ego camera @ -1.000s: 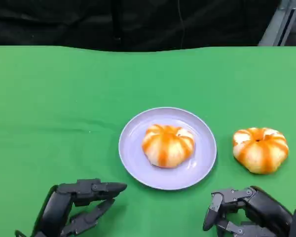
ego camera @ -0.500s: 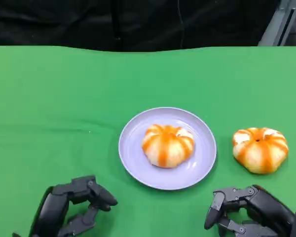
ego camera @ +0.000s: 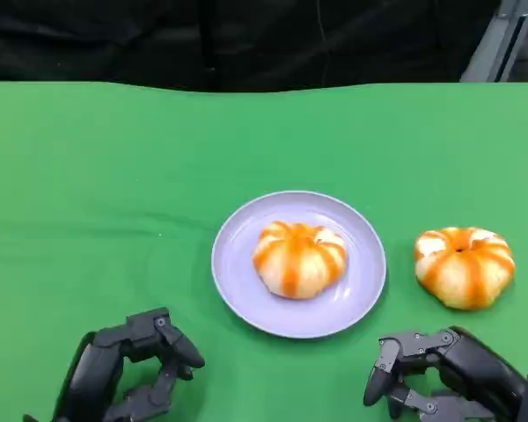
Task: Grasp the bread from the table and place it into the plate.
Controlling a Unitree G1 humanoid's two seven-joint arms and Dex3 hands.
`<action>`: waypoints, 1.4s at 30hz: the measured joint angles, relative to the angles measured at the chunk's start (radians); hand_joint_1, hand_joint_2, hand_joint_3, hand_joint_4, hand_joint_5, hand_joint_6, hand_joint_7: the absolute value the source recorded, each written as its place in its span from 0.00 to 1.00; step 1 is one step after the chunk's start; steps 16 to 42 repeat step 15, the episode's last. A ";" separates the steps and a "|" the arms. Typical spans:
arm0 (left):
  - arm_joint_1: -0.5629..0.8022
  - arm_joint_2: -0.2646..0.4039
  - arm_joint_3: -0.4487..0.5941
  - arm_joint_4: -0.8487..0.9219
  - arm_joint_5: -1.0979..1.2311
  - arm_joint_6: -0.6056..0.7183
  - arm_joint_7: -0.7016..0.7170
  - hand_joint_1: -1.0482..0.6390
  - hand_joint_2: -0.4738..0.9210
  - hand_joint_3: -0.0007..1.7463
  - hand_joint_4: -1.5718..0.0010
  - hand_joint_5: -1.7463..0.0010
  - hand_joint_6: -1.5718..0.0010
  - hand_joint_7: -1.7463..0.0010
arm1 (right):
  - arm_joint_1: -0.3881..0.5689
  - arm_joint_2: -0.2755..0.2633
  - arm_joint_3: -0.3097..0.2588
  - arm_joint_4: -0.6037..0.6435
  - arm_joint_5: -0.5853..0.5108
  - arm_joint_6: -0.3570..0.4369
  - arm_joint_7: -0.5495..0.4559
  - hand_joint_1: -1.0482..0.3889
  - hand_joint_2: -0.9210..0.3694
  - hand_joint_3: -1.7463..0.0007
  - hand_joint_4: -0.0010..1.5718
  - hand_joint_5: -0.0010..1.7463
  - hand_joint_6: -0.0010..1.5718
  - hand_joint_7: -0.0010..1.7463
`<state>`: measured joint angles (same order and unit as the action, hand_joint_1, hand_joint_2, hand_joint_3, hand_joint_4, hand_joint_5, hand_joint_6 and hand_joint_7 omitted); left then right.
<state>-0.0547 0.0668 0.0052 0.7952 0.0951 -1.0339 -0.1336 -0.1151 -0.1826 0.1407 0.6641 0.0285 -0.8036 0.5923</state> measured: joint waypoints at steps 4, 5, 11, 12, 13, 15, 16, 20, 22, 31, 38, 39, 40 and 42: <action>0.000 0.000 -0.001 0.000 -0.008 0.000 0.000 0.63 0.78 0.57 0.48 0.20 0.44 0.28 | 0.000 0.000 -0.001 0.000 0.000 0.001 0.001 0.69 0.00 0.72 0.45 0.90 0.51 0.60; 0.000 0.000 -0.001 0.000 -0.010 0.000 0.000 0.63 0.78 0.57 0.48 0.20 0.44 0.28 | 0.000 0.000 -0.001 0.000 0.001 0.002 0.001 0.69 0.00 0.72 0.45 0.90 0.51 0.60; 0.000 0.000 -0.004 0.000 -0.013 0.000 0.000 0.63 0.78 0.57 0.48 0.20 0.44 0.28 | 0.000 0.000 -0.001 0.000 0.001 0.002 0.001 0.69 0.00 0.72 0.45 0.90 0.51 0.60; 0.000 0.000 -0.005 0.000 -0.013 0.000 0.000 0.63 0.78 0.57 0.48 0.20 0.44 0.28 | 0.000 0.000 -0.002 0.000 0.001 0.002 0.002 0.69 0.00 0.72 0.45 0.90 0.51 0.60; 0.000 0.000 -0.005 0.000 -0.013 0.000 0.000 0.63 0.78 0.57 0.48 0.20 0.44 0.28 | 0.000 0.000 -0.002 0.000 0.002 0.002 0.003 0.69 0.00 0.72 0.45 0.90 0.51 0.60; 0.001 0.000 -0.006 0.000 -0.013 0.000 0.000 0.63 0.78 0.56 0.48 0.20 0.44 0.29 | 0.000 0.000 -0.004 0.000 0.003 0.002 0.003 0.69 0.00 0.73 0.46 0.90 0.51 0.60; 0.001 0.000 -0.006 0.000 -0.013 0.000 0.000 0.63 0.78 0.56 0.48 0.20 0.44 0.29 | 0.000 0.000 -0.004 0.000 0.003 0.002 0.003 0.69 0.00 0.73 0.46 0.90 0.51 0.60; 0.001 0.000 -0.006 0.000 -0.013 0.000 0.000 0.63 0.78 0.56 0.48 0.20 0.44 0.29 | 0.000 0.000 -0.004 0.000 0.003 0.002 0.003 0.69 0.00 0.73 0.46 0.90 0.51 0.60; 0.001 0.000 -0.006 0.000 -0.013 0.000 0.000 0.63 0.78 0.56 0.48 0.20 0.44 0.29 | 0.000 0.000 -0.004 0.000 0.003 0.002 0.003 0.69 0.00 0.73 0.46 0.90 0.51 0.60; 0.001 0.000 -0.006 0.000 -0.013 0.000 0.000 0.63 0.78 0.56 0.48 0.20 0.44 0.29 | 0.000 0.000 -0.004 0.000 0.003 0.002 0.003 0.69 0.00 0.73 0.46 0.90 0.51 0.60; 0.001 0.000 -0.006 0.000 -0.013 0.000 0.000 0.63 0.78 0.56 0.48 0.20 0.44 0.29 | 0.000 0.000 -0.004 0.000 0.003 0.002 0.003 0.69 0.00 0.73 0.46 0.90 0.51 0.60; 0.001 0.000 -0.006 0.000 -0.013 0.000 0.000 0.63 0.78 0.56 0.48 0.20 0.44 0.29 | 0.000 0.000 -0.004 0.000 0.003 0.002 0.003 0.69 0.00 0.73 0.46 0.90 0.51 0.60; 0.001 0.000 -0.006 0.000 -0.013 0.000 0.000 0.63 0.78 0.56 0.48 0.20 0.44 0.29 | 0.000 0.000 -0.004 0.000 0.003 0.002 0.003 0.69 0.00 0.73 0.46 0.90 0.51 0.60; 0.001 0.000 -0.006 0.000 -0.013 0.000 0.000 0.63 0.78 0.56 0.48 0.20 0.44 0.29 | 0.000 0.000 -0.004 0.000 0.003 0.002 0.003 0.69 0.00 0.73 0.46 0.90 0.51 0.60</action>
